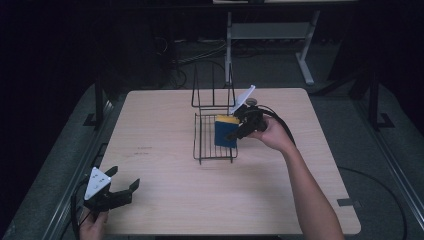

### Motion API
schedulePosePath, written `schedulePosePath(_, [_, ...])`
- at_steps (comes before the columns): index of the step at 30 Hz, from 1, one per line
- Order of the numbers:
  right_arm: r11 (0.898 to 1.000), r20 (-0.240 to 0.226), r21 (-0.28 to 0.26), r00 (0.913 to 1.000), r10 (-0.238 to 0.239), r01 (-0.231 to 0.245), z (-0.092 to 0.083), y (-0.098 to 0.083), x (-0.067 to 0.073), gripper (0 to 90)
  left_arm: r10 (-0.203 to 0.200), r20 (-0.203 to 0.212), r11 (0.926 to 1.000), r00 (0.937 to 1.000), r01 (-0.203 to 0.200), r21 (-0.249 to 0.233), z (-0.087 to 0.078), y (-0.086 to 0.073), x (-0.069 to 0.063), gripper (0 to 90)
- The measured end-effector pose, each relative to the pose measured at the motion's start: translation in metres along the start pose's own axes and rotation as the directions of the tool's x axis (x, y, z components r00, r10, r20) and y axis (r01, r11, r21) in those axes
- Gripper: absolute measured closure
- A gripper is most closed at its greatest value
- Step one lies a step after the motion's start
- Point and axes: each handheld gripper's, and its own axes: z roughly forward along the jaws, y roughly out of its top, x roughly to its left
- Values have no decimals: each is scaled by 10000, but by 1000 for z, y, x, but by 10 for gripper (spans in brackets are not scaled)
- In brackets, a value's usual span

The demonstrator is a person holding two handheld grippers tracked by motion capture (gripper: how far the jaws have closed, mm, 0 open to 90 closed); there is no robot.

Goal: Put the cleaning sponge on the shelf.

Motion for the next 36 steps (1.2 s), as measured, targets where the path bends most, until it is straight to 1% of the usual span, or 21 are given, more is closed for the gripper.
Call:
schedulePosePath(5, [9999, 16, 81, 9999, 129, -130, 3, -3, -5, 567, 1, 3, 10000, 10000, -1, 20, 0, 0, 0, 139])
schedulePosePath(10, [9998, 43, -56, 9998, 170, -170, 3, -5, -11, 567, 0, 12, 10000, 10000, 0, 24, 1, 0, 0, 139])
schedulePosePath(11, [9995, -17, 52, 9995, 317, -317, 4, -4, -12, 567, 4, 11, 10000, 10000, -4, 44, 1, 0, 1, 139])
schedulePosePath(13, [9994, -20, 98, 9994, 341, -341, 5, -4, -12, 567, 5, 11, 10000, 10000, -5, 45, 1, 0, 1, 139])
schedulePosePath(14, [9994, -57, 105, 9994, 340, -339, 6, -2, -12, 567, 1, 10, 10000, 10000, -1, 44, 1, 0, 1, 139])
schedulePosePath(16, [9998, -54, 143, 9998, 167, -166, 7, 0, -14, 567, -2, 14, 10000, 10000, 1, 43, 1, 0, 1, 139])
schedulePosePath(17, [9987, -67, 307, 9991, 407, -405, 10, 3, -15, 567, 4, 2, 10000, 10000, -4, 33, 1, 0, 1, 139])
schedulePosePath(18, [9987, -67, 307, 9991, 407, -405, 10, 3, -15, 567, 4, 2, 10000, 10000, -4, 33, 1, 0, 1, 139])
schedulePosePath(19, [9993, -23, 224, 9996, 289, -288, 10, 4, -16, 567, -14, -7, 10000, 10000, 14, 35, 0, 0, 1, 139])
schedulePosePath(20, [9994, -48, 26, 9994, 357, -357, 12, 5, -19, 567, -32, -6, 10000, 10000, 32, 21, 0, 0, 1, 139])
schedulePosePath(24, [9987, -46, -25, 9987, 505, -505, 16, 3, -24, 567, -71, 1, 10000, 10000, 71, 8, 0, -1, 2, 139])
schedulePosePath(26, [9987, -11, -67, 9987, 507, -507, 18, 3, -26, 567, -55, 18, 10000, 10000, 55, 15, 0, -1, 2, 139])
schedulePosePath(27, [9983, -23, -83, 9984, 569, -569, 21, 1, -29, 568, -52, 22, 10000, 10000, 52, 21, 0, -1, 1, 139])
schedulePosePath(29, [9989, 58, 11, 9988, 476, -476, 23, 2, -31, 568, -37, 27, 10000, 10000, 37, 17, 0, -1, 1, 139])
schedulePosePath(30, [9985, -54, 146, 9986, 529, -529, 24, 3, -33, 568, -17, 27, 10000, 10000, 17, 19, 0, -1, 1, 139])
schedulePosePath(32, [9984, 3, 271, 9988, 488, -488, 27, 6, -35, 568, -30, 27, 10000, 10000, 29, 39, 1, -1, 2, 139])
schedulePosePath(34, [9978, 16, 341, 9984, 565, -566, 29, 8, -37, 568, -51, 17, 10000, 10000, 51, 23, 0, -1, 2, 139])
schedulePosePath(35, [9984, 147, 369, 9990, 419, -424, 30, 8, -37, 568, -49, -13, 10000, 10000, 49, -18, 0, -1, 3, 139])
schedulePosePath(36, [9984, 147, 369, 9990, 419, -424, 30, 8, -37, 568, -49, -13, 10000, 10000, 49, -18, 0, -1, 3, 139])
